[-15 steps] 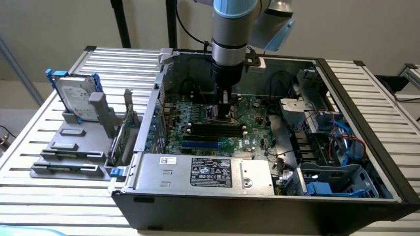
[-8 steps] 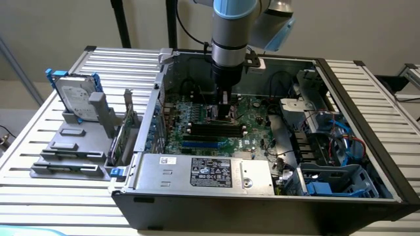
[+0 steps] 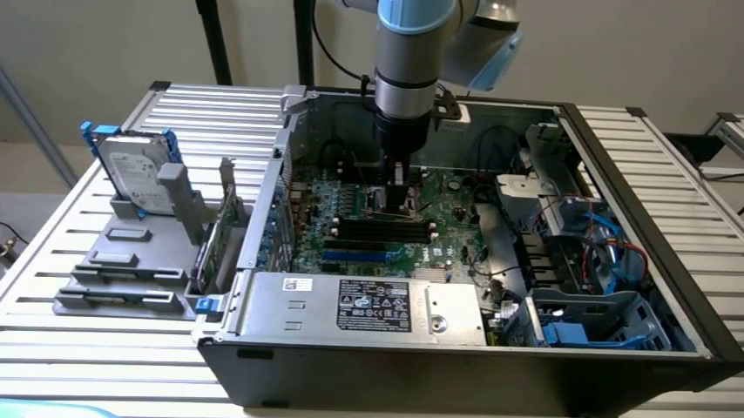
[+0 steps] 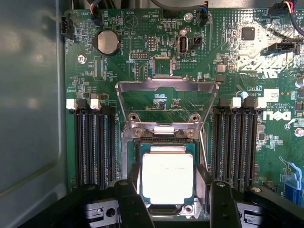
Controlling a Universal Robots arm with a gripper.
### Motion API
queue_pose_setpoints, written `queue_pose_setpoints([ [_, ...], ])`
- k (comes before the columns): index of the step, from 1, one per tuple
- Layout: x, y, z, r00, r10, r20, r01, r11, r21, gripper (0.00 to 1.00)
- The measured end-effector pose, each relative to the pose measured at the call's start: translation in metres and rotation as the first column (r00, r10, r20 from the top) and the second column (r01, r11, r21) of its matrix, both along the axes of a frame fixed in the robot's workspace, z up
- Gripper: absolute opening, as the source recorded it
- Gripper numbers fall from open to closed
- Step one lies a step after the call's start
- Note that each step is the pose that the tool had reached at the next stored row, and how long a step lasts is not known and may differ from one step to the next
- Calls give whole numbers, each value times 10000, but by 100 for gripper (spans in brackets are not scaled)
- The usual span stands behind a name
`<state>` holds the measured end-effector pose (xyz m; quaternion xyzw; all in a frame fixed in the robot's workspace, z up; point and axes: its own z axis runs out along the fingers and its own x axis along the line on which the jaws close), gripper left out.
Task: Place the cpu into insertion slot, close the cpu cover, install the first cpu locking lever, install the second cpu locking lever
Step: 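Place the cpu into insertion slot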
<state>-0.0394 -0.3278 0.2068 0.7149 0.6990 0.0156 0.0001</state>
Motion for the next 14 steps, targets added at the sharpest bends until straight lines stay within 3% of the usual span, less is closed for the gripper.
queue_pose_setpoints([
  [6,0,2,-12,10000,0,-1,0,10000,-87,54],
  [14,0,36,-25,10000,0,0,0,10000,-94,54],
])
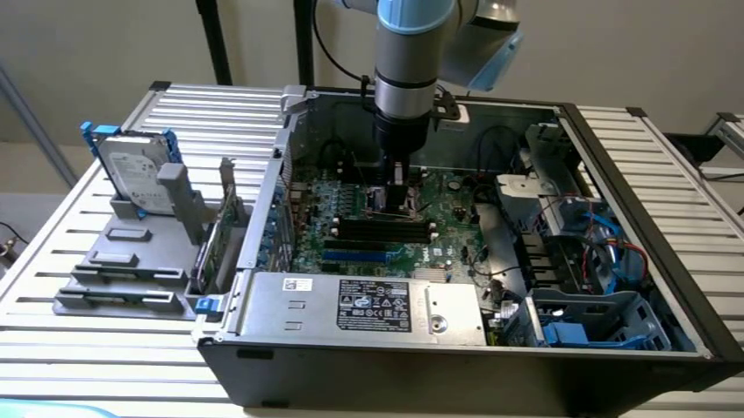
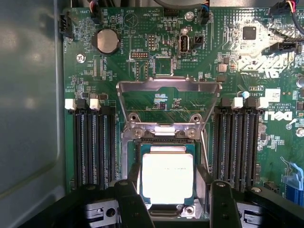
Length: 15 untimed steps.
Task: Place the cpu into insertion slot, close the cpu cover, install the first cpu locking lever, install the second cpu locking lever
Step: 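Place the cpu into insertion slot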
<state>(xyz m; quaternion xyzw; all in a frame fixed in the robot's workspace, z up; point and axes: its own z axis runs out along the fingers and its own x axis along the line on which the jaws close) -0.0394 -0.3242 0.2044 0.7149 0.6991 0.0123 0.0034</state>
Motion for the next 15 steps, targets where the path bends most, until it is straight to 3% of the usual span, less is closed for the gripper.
queue_pose_setpoints([
  [15,-1,9,-47,10000,-13,0,13,10000,-29,54],
])
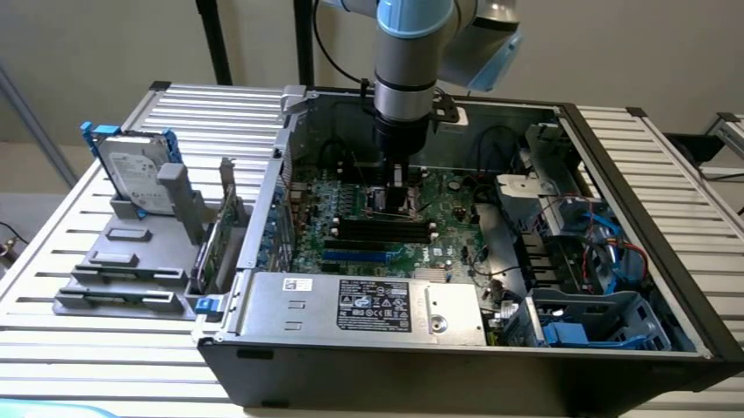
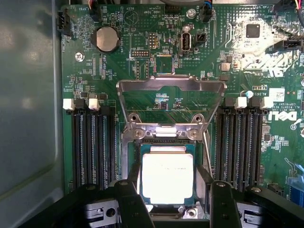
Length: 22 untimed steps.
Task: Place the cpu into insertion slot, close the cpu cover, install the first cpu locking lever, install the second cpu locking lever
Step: 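Place the cpu into insertion slot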
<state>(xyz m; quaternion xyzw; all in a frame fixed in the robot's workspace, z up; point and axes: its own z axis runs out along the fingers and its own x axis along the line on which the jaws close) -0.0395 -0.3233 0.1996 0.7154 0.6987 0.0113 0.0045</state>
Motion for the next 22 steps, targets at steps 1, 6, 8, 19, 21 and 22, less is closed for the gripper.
queue_pose_setpoints([
  [1,0,0,-2,10000,0,0,0,10000,0,54],
  [6,0,0,-9,10000,-1,-1,1,10000,-1,54],
  [8,0,1,-11,10000,0,0,0,10000,0,54],
  [19,-2,8,-21,10000,-1,9,1,10000,0,54],
  [21,-2,9,-24,10000,-1,10,1,10000,-3,54],
  [22,-2,11,-27,10000,-2,13,2,10000,2,54],
])
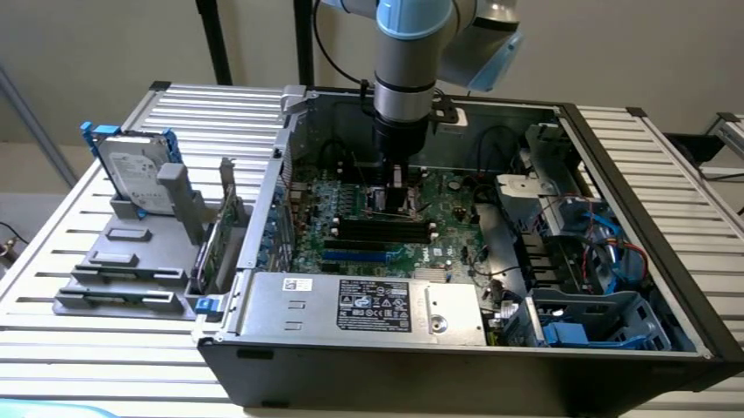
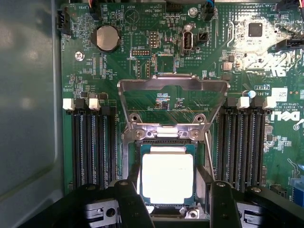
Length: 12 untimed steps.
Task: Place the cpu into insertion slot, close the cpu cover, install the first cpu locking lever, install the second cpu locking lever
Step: 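Place the cpu into insertion slot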
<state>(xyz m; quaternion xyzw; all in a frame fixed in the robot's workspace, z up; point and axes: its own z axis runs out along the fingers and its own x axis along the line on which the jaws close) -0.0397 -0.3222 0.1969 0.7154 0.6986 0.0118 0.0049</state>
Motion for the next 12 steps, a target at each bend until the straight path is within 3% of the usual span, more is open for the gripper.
queue_pose_setpoints([
  [12,1,9,-15,10000,3,16,-3,10000,10,56],
])
